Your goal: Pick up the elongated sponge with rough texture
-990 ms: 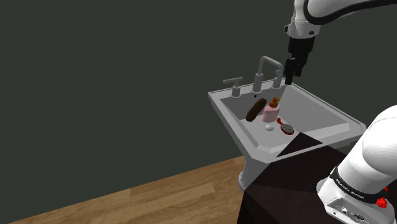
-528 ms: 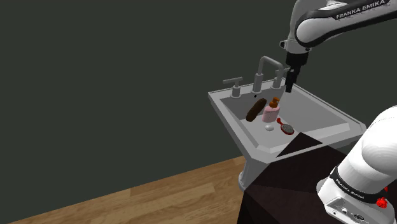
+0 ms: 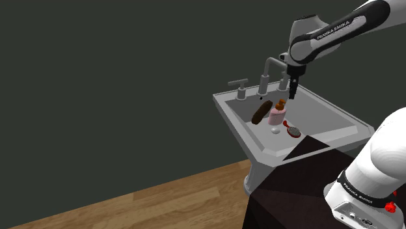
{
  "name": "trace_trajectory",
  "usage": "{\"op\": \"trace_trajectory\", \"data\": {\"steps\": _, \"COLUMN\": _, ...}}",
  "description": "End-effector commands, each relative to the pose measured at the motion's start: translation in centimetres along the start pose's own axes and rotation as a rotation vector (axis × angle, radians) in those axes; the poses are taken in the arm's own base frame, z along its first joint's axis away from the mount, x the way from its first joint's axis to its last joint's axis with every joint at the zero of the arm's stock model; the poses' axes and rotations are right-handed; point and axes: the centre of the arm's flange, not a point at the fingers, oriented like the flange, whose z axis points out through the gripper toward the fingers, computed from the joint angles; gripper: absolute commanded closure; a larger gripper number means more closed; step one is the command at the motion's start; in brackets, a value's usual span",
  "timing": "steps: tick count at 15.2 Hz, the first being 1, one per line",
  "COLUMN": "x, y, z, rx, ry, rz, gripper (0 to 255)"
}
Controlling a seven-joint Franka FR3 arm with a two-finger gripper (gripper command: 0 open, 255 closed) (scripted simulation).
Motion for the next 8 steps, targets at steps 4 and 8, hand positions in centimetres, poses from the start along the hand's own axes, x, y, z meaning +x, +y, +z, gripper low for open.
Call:
{"op": "trace_trajectory", "data": {"steps": 4, "x": 1.8, "y": 4.5, "z": 4.6, "rx": -0.032, "ry": -0.002, "rz": -0.12, "gripper": 0}}
{"op": "trace_trajectory", "data": {"steps": 8, "x": 3.5, "y": 7.8, "z": 8.0, "rx": -0.055, "ry": -0.004, "rz": -0.214, "gripper": 0}}
